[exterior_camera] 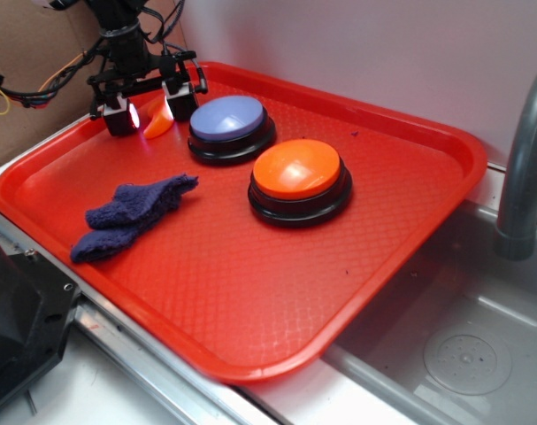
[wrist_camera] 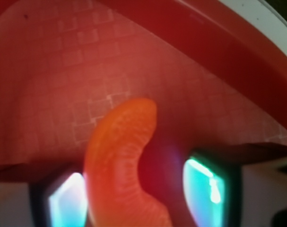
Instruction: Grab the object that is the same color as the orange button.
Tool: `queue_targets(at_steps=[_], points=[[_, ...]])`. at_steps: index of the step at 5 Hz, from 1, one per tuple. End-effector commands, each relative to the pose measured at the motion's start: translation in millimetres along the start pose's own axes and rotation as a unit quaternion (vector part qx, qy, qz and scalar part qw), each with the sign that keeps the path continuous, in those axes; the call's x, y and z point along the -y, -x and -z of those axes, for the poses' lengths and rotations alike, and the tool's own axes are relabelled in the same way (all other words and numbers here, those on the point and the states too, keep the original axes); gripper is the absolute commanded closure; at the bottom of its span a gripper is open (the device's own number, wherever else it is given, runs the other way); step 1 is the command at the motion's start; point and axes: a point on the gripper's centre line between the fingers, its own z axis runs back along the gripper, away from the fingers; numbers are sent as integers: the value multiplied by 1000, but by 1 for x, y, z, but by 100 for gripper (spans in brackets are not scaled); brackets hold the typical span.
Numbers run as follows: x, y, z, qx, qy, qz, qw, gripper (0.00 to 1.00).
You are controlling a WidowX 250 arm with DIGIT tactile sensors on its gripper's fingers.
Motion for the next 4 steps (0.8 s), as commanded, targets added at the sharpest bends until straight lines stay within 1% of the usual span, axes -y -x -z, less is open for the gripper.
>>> queue_targets(at_steps=[1,3,4], points=[[-6,9,-3,2,3,6,1000,100],[-5,7,-2,-6,-1,4,1000,100],[-1,10,-19,7,-1,13,1000,100]])
